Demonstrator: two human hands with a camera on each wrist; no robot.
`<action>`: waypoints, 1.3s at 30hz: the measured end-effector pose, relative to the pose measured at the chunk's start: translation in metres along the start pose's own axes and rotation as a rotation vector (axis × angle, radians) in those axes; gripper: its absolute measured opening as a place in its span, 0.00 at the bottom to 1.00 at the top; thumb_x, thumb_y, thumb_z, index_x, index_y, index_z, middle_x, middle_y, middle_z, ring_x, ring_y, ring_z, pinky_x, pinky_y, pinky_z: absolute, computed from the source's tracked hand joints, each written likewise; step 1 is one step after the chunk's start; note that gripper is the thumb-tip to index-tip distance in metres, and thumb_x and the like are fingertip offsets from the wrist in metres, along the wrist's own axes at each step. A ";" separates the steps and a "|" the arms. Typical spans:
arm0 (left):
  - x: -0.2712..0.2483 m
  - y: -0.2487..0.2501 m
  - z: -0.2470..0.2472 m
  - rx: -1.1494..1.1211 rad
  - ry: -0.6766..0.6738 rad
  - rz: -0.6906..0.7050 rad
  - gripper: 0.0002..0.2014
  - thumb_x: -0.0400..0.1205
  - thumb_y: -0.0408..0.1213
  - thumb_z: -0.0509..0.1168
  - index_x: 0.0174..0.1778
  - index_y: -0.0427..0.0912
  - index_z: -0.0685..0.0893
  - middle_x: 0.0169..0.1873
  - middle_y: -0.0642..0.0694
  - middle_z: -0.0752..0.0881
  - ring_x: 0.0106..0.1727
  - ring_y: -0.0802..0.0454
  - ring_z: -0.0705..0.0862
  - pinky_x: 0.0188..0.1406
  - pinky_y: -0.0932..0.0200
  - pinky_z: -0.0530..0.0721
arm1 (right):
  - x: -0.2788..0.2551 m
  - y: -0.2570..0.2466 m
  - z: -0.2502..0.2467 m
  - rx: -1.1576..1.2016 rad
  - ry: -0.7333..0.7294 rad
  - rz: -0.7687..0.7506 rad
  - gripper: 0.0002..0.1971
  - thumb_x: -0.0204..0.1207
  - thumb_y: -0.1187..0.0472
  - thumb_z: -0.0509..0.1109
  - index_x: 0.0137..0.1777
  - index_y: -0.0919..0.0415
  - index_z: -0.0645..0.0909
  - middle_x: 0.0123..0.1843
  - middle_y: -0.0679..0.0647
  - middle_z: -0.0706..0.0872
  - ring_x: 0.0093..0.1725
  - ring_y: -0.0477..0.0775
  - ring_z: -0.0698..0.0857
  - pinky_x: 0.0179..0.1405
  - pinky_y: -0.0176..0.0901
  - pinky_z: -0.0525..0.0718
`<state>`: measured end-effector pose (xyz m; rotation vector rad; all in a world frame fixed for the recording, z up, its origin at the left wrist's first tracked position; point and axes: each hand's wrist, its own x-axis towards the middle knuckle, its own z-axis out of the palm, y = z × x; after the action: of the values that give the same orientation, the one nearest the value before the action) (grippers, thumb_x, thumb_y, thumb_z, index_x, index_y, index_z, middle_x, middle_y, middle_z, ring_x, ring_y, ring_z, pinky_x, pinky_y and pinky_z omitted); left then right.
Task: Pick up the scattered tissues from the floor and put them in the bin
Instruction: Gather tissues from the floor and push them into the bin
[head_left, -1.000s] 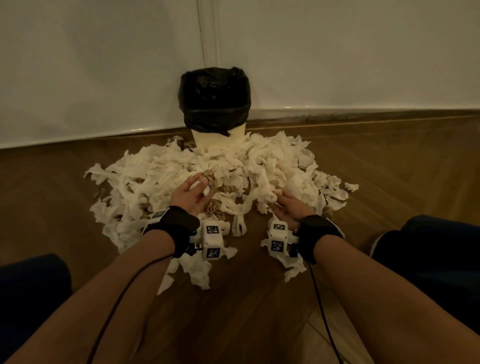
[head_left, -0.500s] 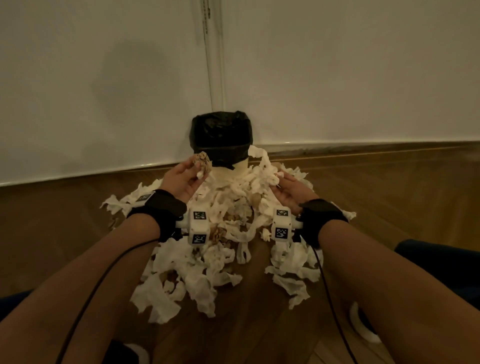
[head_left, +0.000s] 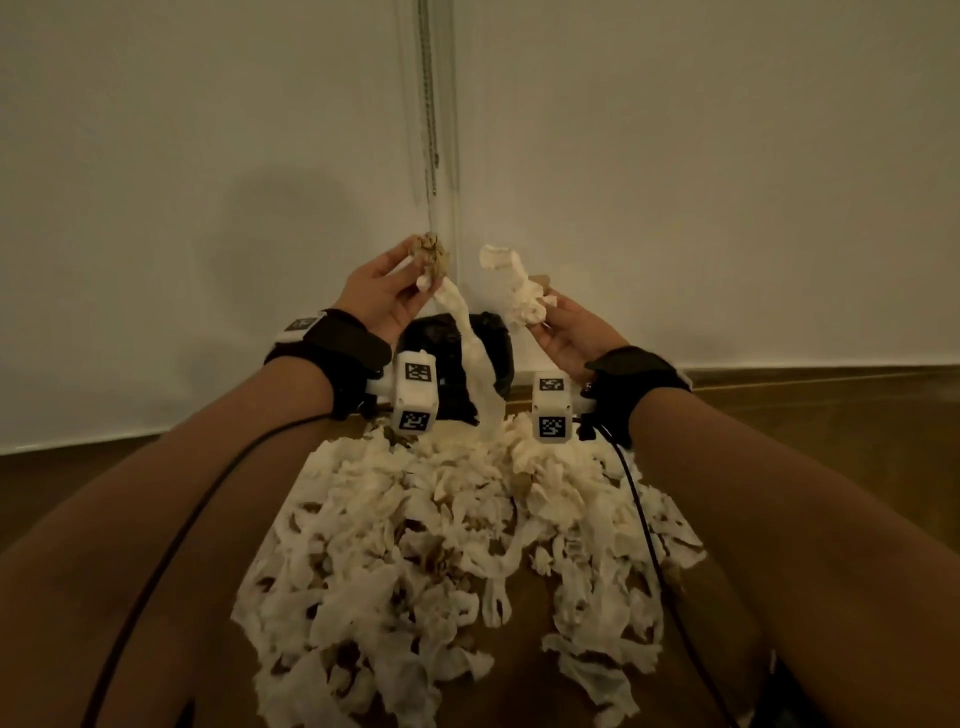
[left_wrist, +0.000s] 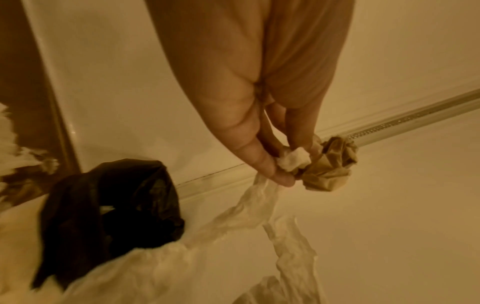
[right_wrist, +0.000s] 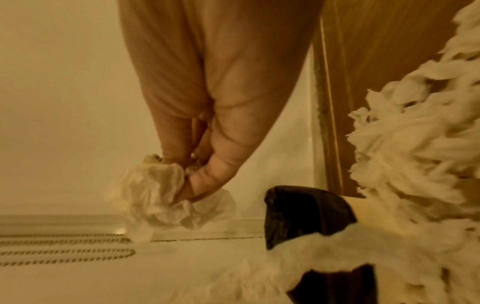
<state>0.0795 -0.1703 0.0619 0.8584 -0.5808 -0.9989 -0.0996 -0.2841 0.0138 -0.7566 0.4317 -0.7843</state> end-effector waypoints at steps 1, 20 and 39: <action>0.006 0.009 0.005 -0.006 -0.004 0.016 0.11 0.85 0.24 0.55 0.57 0.38 0.79 0.49 0.40 0.84 0.42 0.53 0.87 0.50 0.61 0.86 | 0.005 -0.007 0.007 0.011 -0.019 -0.018 0.20 0.85 0.72 0.52 0.77 0.70 0.65 0.55 0.58 0.82 0.52 0.51 0.83 0.48 0.33 0.86; 0.059 0.061 0.025 -0.051 -0.038 0.154 0.20 0.83 0.21 0.58 0.72 0.31 0.71 0.43 0.39 0.84 0.31 0.54 0.87 0.51 0.58 0.87 | 0.065 -0.022 0.071 0.042 0.021 -0.099 0.22 0.83 0.76 0.54 0.77 0.71 0.65 0.67 0.65 0.75 0.51 0.55 0.81 0.44 0.36 0.87; 0.082 -0.106 -0.111 0.434 0.412 -0.045 0.14 0.80 0.25 0.66 0.62 0.31 0.80 0.50 0.37 0.86 0.46 0.49 0.84 0.55 0.54 0.84 | 0.107 0.114 -0.024 -0.353 0.330 0.116 0.23 0.78 0.76 0.63 0.74 0.73 0.70 0.70 0.70 0.77 0.69 0.65 0.77 0.63 0.49 0.79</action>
<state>0.1493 -0.2343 -0.0837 1.4267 -0.4283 -0.7118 0.0081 -0.3227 -0.0951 -0.9232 0.9205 -0.7335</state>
